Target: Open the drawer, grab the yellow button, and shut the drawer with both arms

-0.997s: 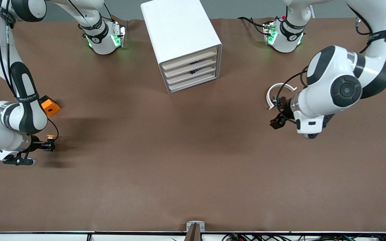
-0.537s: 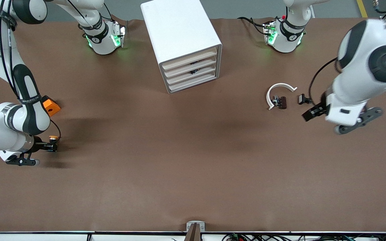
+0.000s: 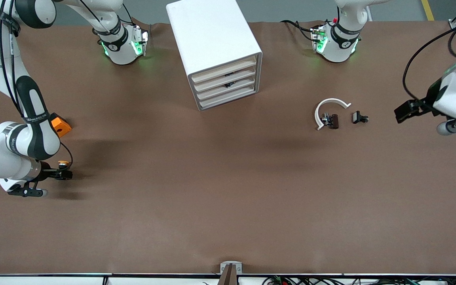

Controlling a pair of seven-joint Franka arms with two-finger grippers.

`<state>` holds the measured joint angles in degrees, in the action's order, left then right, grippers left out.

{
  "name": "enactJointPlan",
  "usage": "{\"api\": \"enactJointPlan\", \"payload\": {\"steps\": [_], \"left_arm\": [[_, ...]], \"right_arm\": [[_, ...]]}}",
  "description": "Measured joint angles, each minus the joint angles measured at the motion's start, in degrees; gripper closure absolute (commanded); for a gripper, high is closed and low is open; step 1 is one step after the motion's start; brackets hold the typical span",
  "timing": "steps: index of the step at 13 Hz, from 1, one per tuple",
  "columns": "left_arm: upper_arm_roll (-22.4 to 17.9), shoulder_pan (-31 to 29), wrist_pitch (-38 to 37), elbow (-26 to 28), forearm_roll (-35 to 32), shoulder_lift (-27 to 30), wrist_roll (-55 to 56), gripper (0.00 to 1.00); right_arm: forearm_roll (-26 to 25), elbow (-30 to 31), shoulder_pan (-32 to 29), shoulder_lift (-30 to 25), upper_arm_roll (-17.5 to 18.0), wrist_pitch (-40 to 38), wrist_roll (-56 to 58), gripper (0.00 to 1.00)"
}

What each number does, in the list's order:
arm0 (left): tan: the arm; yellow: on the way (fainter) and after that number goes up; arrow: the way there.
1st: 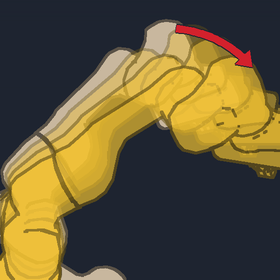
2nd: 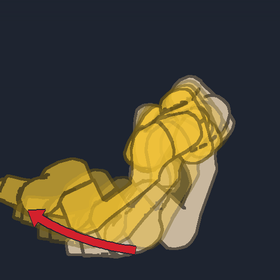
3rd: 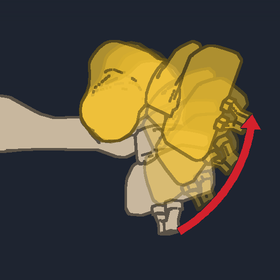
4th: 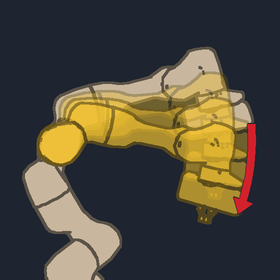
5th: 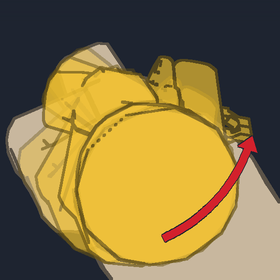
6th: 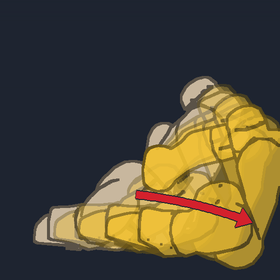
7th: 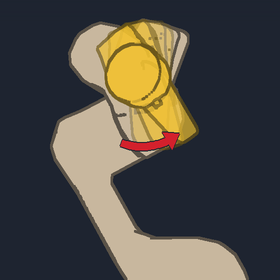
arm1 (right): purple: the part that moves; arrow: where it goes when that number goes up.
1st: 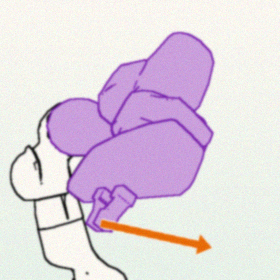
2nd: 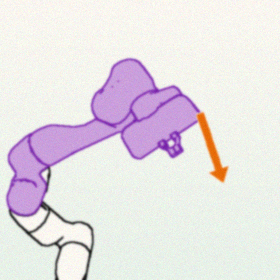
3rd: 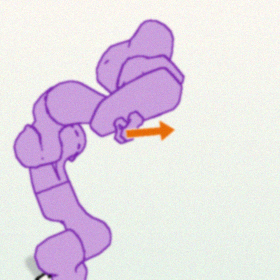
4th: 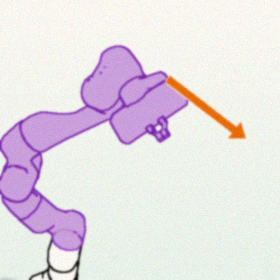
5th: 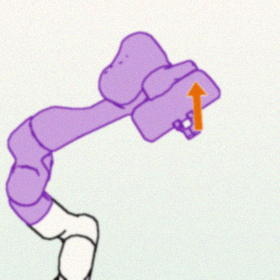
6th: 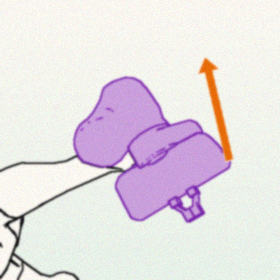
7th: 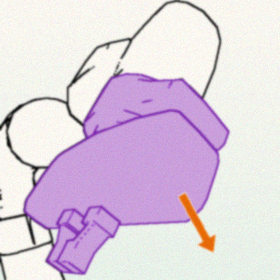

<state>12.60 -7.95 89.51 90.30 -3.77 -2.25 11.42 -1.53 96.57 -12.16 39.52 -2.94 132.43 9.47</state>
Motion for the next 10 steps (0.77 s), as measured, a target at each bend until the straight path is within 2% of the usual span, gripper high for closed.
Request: {"api": "enactJointPlan", "payload": {"steps": [2,5,7,10], "left_arm": [[-4.2,3.4,-0.6,1.9,2.2,3.1,-3.1,0.00],[-4.9,6.4,-0.8,6.4,2.4,8.6,-3.2,0.00],[-5.0,6.9,-0.8,9.1,2.4,11.6,-3.2,0.00],[-5.6,6.7,-0.9,10.0,2.4,12.8,-3.9,0.00]], "right_arm": [[0.0,-1.5,0.3,-0.8,0.4,-2.0,-0.2,0.00],[0.0,-4.9,2.0,-3.2,0.7,-10.5,-3.4,0.00],[0.0,-6.1,4.2,-5.1,0.8,-13.4,-7.2,0.00],[0.0,-6.4,6.6,-8.0,0.8,-17.3,-8.9,0.00]]}}
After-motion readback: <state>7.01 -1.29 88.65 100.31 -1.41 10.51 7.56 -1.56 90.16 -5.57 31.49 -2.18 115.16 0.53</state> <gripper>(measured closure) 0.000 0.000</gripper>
